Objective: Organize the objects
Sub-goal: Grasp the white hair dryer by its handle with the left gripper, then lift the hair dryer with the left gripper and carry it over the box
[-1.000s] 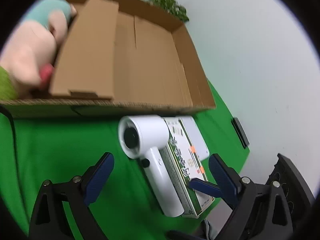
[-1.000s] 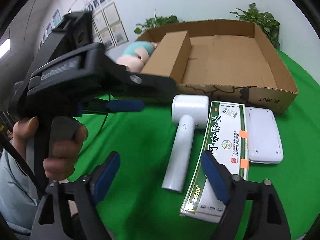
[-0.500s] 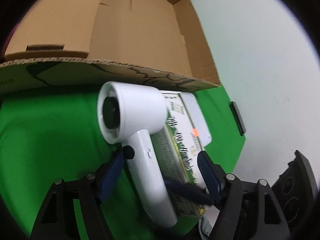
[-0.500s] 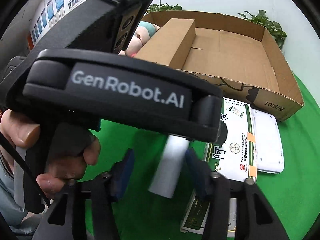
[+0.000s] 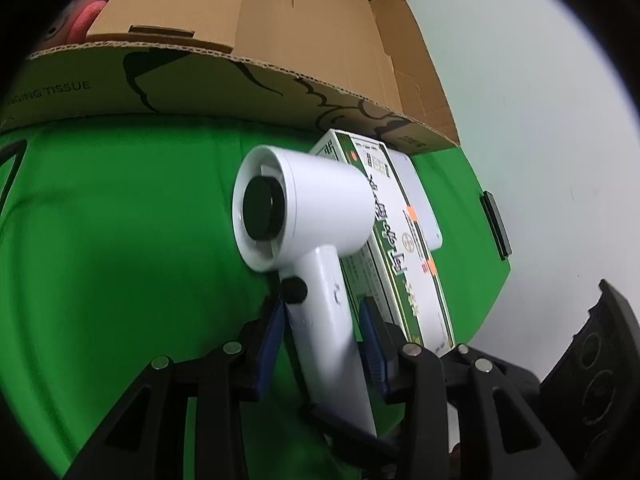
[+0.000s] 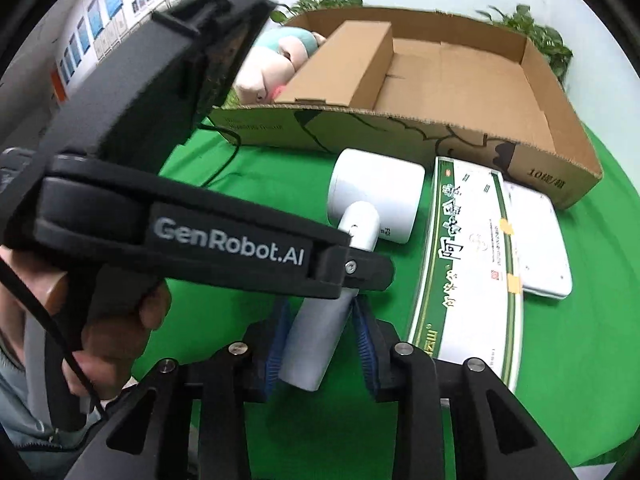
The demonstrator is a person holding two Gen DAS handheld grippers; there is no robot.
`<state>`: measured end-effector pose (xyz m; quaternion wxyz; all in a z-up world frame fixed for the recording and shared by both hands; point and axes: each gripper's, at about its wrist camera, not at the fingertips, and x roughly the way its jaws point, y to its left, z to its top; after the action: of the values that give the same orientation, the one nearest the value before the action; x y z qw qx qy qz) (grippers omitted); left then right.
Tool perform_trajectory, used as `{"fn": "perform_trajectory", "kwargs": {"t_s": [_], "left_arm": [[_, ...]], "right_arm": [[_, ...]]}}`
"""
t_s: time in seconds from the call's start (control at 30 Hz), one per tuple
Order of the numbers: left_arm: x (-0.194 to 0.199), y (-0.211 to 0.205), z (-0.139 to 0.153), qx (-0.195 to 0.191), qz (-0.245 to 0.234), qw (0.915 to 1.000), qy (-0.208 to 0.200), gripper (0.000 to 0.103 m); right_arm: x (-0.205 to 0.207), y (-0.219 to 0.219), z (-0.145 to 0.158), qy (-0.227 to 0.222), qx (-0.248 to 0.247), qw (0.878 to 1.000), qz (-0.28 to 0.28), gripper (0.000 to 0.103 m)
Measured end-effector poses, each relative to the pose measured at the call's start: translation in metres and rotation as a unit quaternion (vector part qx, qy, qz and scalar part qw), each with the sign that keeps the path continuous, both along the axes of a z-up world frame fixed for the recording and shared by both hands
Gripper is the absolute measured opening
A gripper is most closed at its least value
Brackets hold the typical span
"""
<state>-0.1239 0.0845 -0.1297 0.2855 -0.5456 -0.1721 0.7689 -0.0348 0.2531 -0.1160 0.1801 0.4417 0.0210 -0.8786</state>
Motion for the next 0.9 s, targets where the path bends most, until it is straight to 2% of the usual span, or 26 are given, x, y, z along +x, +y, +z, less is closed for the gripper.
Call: {"fn": "perform_trajectory", "kwargs": {"t_s": [0.27, 0.63, 0.67, 0.9], "left_arm": [[-0.001, -0.005, -0.001, 0.004, 0.001, 1.0000, -0.003, 0.034], [0.017, -0.009, 0.004, -0.010, 0.017, 0.9998, 0.003, 0.033], [0.018, -0.012, 0.006, -0.012, 0.021, 0.9997, 0.004, 0.033], [0.027, -0.025, 0.016, -0.012, 0.037, 0.9991, 0.013, 0.033]], "right_arm": [[0.017, 0.006, 0.000, -0.003, 0.020, 1.000, -0.020, 0.032], [0.064, 0.026, 0.013, 0.001, 0.008, 1.000, -0.019, 0.031], [0.060, 0.014, 0.015, 0.002, 0.007, 1.000, -0.017, 0.031], [0.089, 0.000, 0.024, 0.012, -0.002, 1.000, -0.002, 0.031]]}}
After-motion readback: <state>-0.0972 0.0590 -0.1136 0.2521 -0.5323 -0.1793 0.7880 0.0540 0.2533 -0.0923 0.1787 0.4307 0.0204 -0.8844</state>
